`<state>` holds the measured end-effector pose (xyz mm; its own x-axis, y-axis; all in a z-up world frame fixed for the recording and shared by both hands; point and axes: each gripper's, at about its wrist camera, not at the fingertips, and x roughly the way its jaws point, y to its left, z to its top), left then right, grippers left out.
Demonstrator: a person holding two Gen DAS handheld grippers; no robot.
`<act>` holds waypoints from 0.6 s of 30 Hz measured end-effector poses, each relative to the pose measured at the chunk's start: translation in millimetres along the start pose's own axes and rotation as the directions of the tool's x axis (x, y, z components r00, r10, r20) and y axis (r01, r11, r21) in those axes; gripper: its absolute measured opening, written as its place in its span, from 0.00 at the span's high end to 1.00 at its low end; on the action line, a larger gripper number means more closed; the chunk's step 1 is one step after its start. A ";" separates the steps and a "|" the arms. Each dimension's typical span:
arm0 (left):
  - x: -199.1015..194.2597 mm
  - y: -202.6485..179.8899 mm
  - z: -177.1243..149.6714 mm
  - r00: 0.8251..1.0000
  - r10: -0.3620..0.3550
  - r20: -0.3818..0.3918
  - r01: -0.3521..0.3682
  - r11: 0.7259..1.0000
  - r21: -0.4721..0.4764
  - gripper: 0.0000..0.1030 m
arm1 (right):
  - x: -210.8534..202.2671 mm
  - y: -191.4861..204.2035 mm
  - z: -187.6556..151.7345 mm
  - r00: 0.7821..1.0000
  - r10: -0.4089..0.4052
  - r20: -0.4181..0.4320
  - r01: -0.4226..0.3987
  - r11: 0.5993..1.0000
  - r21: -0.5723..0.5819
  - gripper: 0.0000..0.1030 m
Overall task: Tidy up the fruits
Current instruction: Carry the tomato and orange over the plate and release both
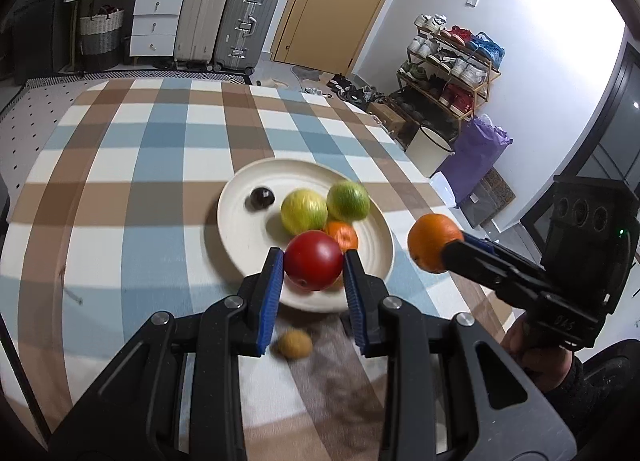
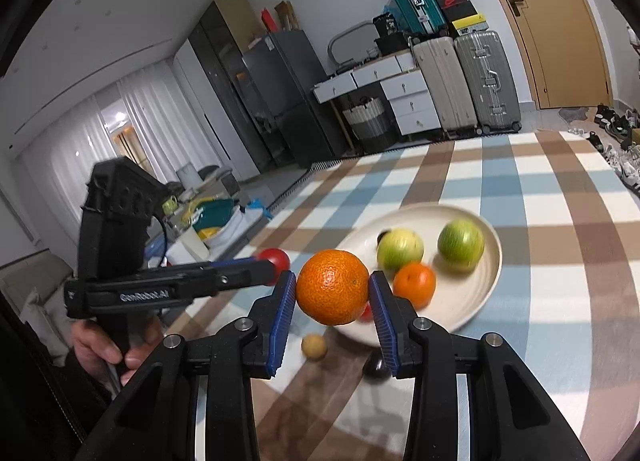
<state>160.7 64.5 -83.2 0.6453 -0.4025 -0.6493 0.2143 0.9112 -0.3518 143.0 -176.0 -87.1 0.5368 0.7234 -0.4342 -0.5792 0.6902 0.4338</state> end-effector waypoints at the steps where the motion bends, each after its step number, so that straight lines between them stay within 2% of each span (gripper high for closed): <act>1: 4.3 0.4 5.9 1.000 0.000 -0.003 0.000 1.000 0.001 0.74 | 1.2 -3.1 5.0 1.000 0.003 0.004 -0.003 1.000 0.005 0.63; 11: 44.0 5.5 71.2 1.000 -0.012 -0.020 0.012 1.000 0.017 0.74 | 26.4 -44.2 48.5 1.000 0.011 0.010 -0.012 0.997 0.076 0.63; 18: 81.5 4.8 103.9 0.998 -0.016 -0.066 0.020 0.998 0.051 0.74 | 46.5 -69.9 74.7 1.000 0.001 -0.001 0.000 0.995 0.098 0.63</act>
<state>290.5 45.2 -67.7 0.5921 -0.4222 -0.6864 0.2643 0.9064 -0.3295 254.3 -189.2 -78.6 0.5359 0.7237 -0.4348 -0.5165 0.6884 0.5092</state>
